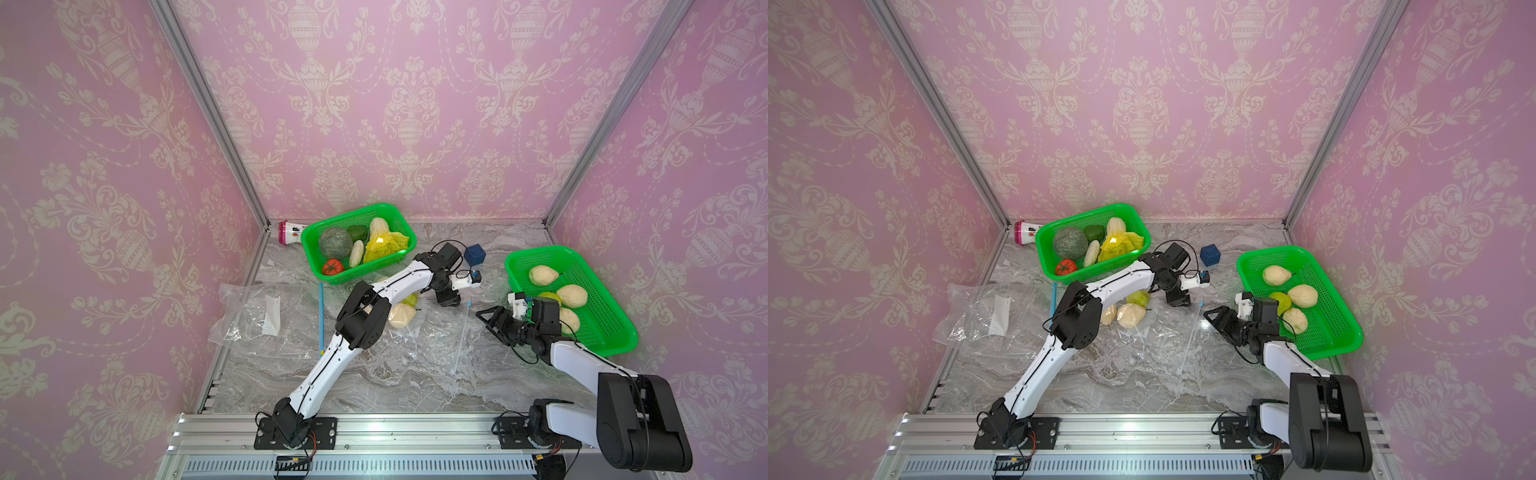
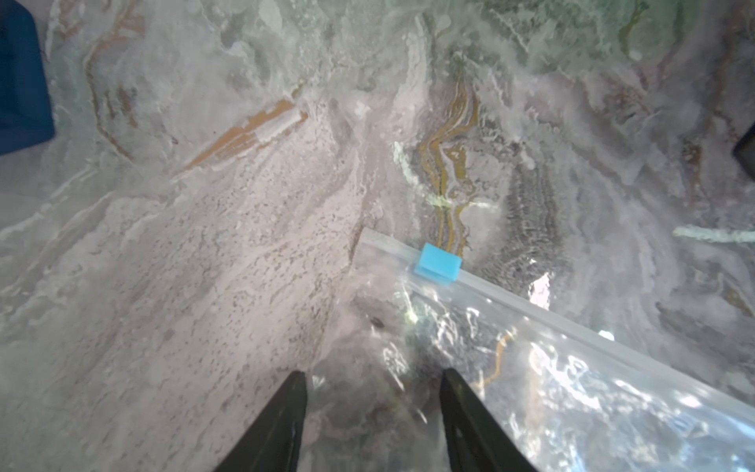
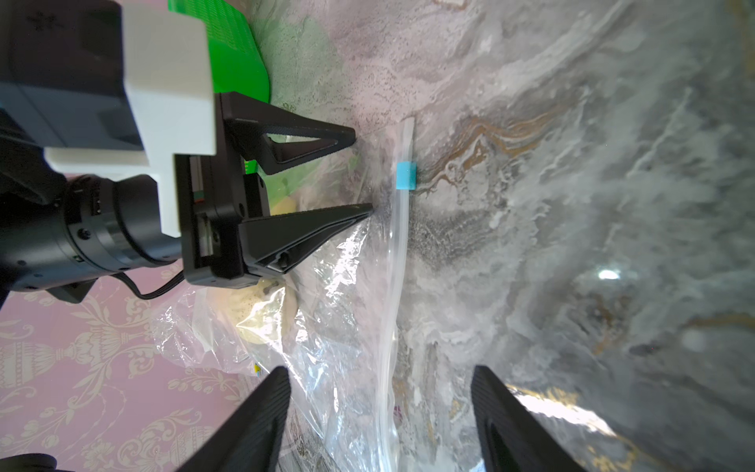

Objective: Open the zip-top bag and take out the pear
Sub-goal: Pick up the zipper food storage bag at the center of the board.

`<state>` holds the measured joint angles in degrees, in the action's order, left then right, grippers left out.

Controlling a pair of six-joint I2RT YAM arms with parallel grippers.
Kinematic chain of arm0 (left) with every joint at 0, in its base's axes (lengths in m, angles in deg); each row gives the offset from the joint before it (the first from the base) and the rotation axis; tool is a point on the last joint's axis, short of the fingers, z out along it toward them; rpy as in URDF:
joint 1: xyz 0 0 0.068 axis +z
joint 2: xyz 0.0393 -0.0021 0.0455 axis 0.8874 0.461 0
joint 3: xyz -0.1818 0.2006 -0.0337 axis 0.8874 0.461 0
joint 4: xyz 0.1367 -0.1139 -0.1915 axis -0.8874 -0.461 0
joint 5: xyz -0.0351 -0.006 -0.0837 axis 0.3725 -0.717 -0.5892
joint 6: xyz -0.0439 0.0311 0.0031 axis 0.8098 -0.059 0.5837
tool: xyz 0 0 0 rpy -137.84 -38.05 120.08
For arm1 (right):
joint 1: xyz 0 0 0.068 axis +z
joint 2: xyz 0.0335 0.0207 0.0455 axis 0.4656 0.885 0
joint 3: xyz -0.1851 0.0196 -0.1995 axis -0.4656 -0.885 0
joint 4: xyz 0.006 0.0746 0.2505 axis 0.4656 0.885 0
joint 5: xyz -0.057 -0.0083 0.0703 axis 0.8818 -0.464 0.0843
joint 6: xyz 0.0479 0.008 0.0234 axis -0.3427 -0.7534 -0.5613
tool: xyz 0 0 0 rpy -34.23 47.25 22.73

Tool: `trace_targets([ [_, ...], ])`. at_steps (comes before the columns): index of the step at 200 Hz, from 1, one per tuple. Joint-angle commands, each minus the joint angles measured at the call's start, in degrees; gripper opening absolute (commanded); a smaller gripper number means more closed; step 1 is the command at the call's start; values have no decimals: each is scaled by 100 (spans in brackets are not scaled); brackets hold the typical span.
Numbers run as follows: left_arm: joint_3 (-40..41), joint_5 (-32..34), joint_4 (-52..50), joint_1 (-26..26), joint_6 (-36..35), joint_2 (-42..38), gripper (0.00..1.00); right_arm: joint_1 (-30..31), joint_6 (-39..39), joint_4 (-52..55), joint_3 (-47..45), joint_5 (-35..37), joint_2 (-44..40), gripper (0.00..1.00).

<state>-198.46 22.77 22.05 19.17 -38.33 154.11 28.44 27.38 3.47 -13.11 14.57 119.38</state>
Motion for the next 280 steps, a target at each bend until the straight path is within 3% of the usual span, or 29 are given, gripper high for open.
trace_targets([
  [1,447,99,-418,-175,-132,-32,47,-27,5,-63,-60,76,-5,73],
  [18,550,7,-438,-182,-21,-104,41,-31,-4,-80,-52,55,14,73],
  [65,334,313,-694,-198,50,78,36,-31,-20,8,-62,98,-187,73],
  [109,204,308,-929,-200,39,185,0,-75,-5,52,-114,116,-263,74],
  [159,290,-342,-669,-88,662,-241,0,-78,-6,63,-111,64,-280,73],
  [192,537,-666,-372,-87,1136,-914,0,-77,33,-347,-192,-360,-236,62],
  [217,684,-643,-392,-83,1327,-1294,0,-69,368,-458,-105,-570,-284,56],
  [280,1764,-301,223,3,2060,-2410,0,-75,1005,-414,247,-920,-698,57],
])
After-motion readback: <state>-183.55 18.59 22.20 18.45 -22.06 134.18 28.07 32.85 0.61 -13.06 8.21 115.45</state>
